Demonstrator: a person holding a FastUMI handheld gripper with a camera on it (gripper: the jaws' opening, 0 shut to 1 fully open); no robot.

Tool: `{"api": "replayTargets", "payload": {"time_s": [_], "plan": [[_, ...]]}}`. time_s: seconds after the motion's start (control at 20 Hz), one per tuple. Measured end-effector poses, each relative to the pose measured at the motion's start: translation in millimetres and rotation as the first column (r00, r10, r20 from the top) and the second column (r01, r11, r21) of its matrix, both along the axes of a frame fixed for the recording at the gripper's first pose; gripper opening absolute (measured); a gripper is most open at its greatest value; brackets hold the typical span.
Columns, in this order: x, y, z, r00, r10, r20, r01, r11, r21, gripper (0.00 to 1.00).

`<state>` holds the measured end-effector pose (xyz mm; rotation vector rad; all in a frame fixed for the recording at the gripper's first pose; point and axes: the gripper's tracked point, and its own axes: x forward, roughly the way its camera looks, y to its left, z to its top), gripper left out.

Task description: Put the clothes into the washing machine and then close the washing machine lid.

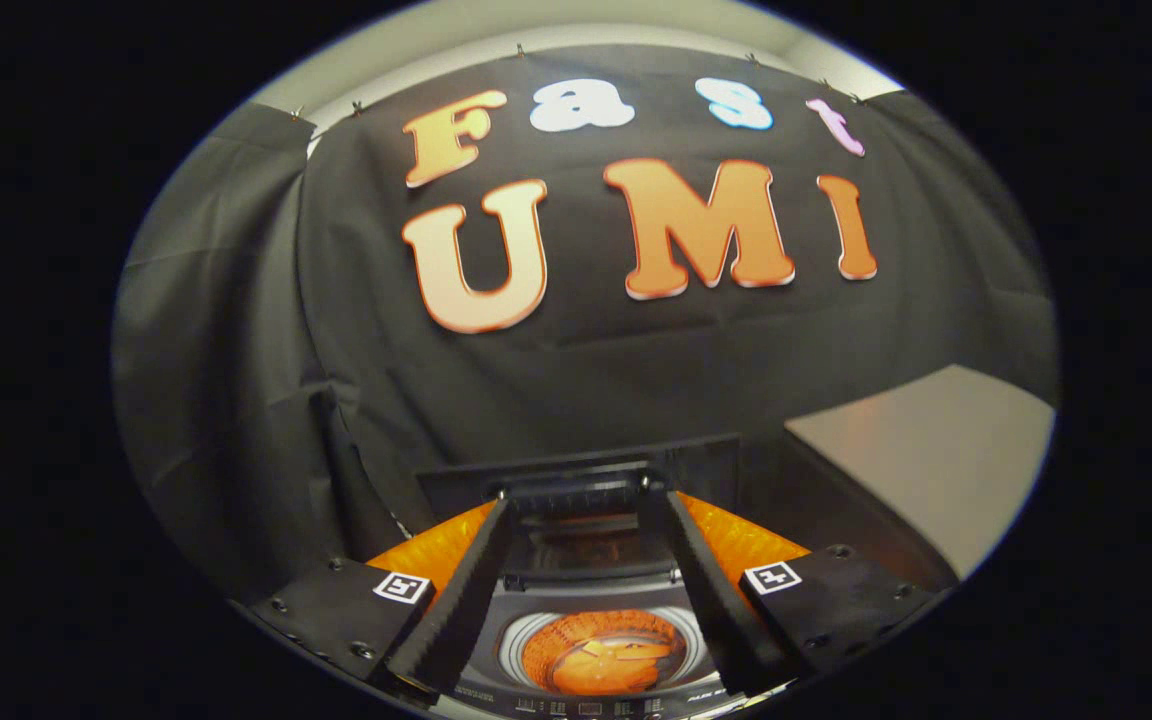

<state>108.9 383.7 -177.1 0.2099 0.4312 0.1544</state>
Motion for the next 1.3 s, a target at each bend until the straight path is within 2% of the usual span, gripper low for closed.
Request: {"api": "replayTargets", "payload": {"time_s": [0.15, 0.4, 0.65, 0.95, 1.15, 1.3], "plan": [[4, -11, 54, 0.996, -0.007, 0.094, 0.007, 1.000, 0.004, 0.98], [21, -18, 126, 0.984, 0.022, 0.176, -0.013, 0.999, -0.052, 0.98], [61, 2, 141, 0.984, 0.068, 0.164, -0.060, 0.997, -0.055, 0.98], [128, 24, 93, 0.994, 0.099, 0.046, -0.097, 0.994, -0.047, 0.98], [173, 33, 34, 0.991, 0.118, -0.063, -0.123, 0.988, -0.095, 0.98], [192, 41, -21, 0.976, 0.114, -0.184, -0.130, 0.989, -0.074, 0.98]]}}
